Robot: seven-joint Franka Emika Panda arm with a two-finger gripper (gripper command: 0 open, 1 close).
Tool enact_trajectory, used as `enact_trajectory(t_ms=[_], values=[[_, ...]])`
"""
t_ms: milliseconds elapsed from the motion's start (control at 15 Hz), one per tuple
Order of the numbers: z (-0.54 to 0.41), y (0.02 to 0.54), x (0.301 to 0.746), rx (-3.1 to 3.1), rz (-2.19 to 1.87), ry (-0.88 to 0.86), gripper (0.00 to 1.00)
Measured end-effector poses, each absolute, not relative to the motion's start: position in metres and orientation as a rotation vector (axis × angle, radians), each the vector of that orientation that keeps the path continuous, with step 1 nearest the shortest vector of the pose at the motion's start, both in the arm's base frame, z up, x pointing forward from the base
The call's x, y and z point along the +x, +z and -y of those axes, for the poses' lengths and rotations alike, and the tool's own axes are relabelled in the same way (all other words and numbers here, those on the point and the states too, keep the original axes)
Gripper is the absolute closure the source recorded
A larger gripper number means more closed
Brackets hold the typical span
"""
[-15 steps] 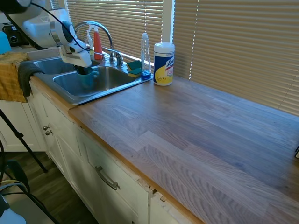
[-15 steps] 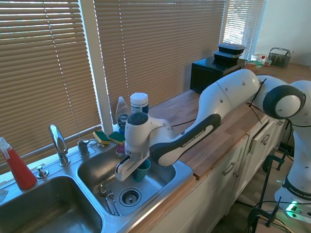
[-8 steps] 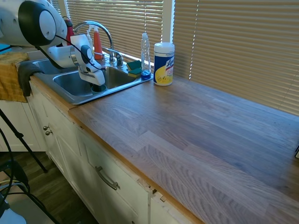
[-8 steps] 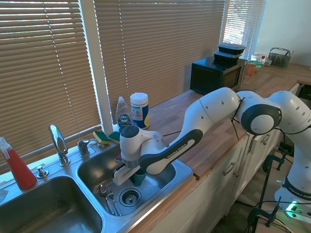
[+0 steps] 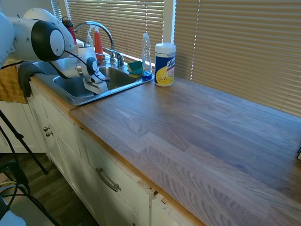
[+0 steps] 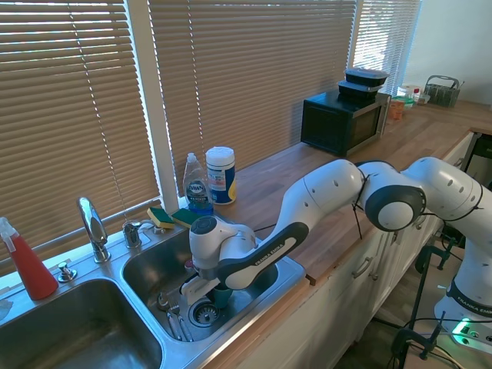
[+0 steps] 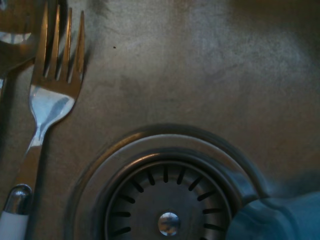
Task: Put the mug in the sink
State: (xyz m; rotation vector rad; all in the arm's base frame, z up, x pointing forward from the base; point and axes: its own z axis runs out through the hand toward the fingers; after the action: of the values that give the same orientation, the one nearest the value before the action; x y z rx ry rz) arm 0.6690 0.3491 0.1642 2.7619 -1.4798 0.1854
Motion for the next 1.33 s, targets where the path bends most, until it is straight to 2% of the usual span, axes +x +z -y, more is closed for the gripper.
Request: enact_trajectory(t_ms=[733,1333], values=[[-0.348,0.165,0.671,2.77,1.491,0.187,0.0],[-0.34,0.24,0.662,2.812,1.484,0.24,0.0]])
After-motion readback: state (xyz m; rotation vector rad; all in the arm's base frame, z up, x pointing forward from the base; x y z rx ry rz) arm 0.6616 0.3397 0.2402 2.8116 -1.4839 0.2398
